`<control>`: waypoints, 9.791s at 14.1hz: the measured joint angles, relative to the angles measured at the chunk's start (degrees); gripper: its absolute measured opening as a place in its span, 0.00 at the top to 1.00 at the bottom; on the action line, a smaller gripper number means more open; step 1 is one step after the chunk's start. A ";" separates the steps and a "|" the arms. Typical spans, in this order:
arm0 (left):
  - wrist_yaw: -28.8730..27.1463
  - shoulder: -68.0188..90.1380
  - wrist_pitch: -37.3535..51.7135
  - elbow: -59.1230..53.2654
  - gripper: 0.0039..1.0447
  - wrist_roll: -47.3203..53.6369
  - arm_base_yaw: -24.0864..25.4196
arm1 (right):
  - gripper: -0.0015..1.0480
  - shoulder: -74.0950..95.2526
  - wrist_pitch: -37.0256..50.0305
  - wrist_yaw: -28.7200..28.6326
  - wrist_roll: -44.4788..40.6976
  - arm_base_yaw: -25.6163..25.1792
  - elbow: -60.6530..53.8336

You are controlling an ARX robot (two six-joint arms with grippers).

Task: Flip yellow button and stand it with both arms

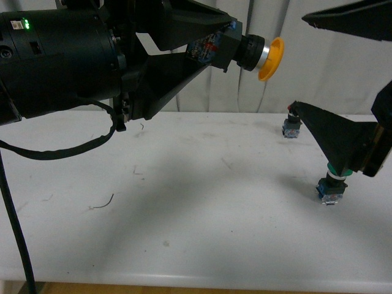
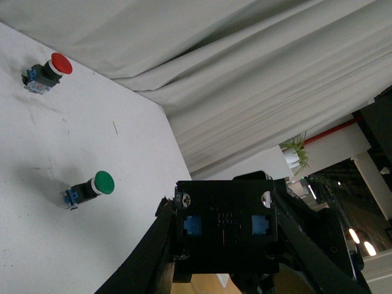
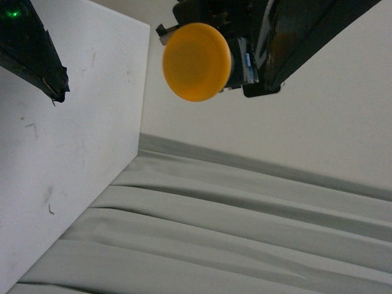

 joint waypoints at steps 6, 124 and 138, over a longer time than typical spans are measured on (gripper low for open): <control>-0.04 -0.24 -0.13 -0.02 0.66 0.04 0.00 | 0.06 2.14 0.17 0.79 1.75 5.40 3.82; -33.48 -95.54 -60.50 -38.88 0.06 58.64 19.63 | 0.06 29.51 -69.66 41.00 -74.18 -4.37 58.88; -33.51 -95.54 -60.52 -38.88 0.06 58.66 19.63 | 0.88 -57.37 -46.95 36.76 -76.56 -5.40 -15.82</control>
